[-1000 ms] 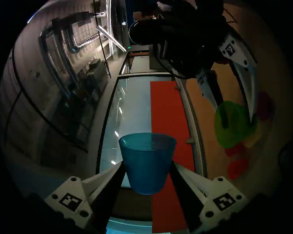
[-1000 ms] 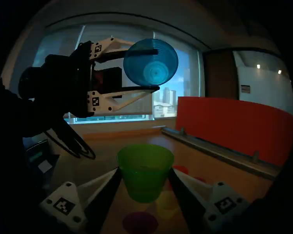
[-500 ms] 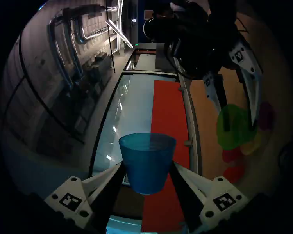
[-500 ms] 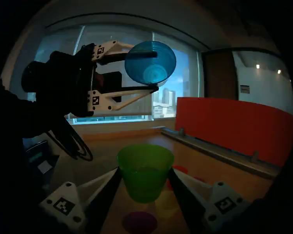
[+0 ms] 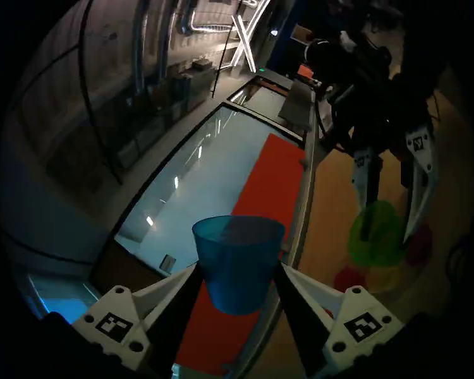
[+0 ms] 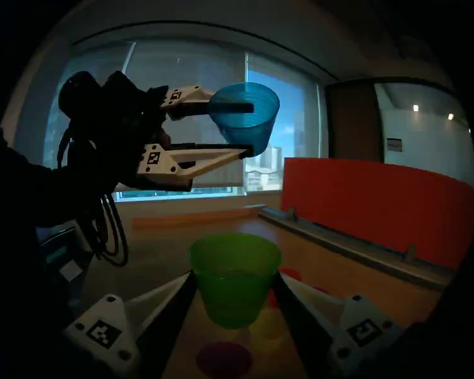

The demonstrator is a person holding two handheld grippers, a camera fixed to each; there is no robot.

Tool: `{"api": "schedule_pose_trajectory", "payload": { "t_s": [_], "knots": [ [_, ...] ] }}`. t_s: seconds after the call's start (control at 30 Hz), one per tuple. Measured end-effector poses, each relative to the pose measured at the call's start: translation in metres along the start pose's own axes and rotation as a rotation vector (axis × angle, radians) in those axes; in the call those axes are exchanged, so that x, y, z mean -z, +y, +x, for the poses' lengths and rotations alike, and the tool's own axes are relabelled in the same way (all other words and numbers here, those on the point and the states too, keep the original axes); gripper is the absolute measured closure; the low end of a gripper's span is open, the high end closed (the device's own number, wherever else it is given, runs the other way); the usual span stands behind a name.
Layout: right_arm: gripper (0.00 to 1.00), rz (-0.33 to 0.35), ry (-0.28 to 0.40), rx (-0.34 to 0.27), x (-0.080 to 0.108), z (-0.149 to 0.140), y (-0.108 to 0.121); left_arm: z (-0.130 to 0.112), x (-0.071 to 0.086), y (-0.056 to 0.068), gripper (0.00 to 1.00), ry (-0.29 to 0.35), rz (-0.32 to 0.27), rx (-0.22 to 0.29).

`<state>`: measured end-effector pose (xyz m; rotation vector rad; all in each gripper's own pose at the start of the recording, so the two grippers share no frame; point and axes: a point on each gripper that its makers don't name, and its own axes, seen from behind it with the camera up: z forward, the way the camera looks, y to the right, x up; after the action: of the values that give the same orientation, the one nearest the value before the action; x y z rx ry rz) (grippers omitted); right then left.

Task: Pour water

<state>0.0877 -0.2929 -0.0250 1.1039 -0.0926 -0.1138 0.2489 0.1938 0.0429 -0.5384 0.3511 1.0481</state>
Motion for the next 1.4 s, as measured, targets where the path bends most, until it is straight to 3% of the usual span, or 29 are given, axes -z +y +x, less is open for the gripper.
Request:
{"api": "schedule_pose_trajectory", "payload": {
  "t_s": [0.37, 0.77, 1.07, 1.4],
  "knots": [
    [0.13, -0.007, 0.001, 0.001, 0.001, 0.001, 0.001, -0.001, 0.005, -0.012, 0.22, 0.015, -0.007, 0.371],
    [0.13, -0.013, 0.006, 0.003, 0.002, 0.002, 0.003, -0.015, 0.009, -0.016, 0.22, 0.013, -0.026, 0.731],
    [0.14, -0.017, 0.006, 0.007, 0.002, 0.005, 0.004, -0.018, 0.012, -0.013, 0.22, 0.028, -0.051, 0.873],
    [0.13, -0.016, 0.002, 0.012, 0.000, 0.007, 0.002, -0.022, 0.014, -0.009, 0.22, 0.036, -0.080, 0.963]
  ]
}}
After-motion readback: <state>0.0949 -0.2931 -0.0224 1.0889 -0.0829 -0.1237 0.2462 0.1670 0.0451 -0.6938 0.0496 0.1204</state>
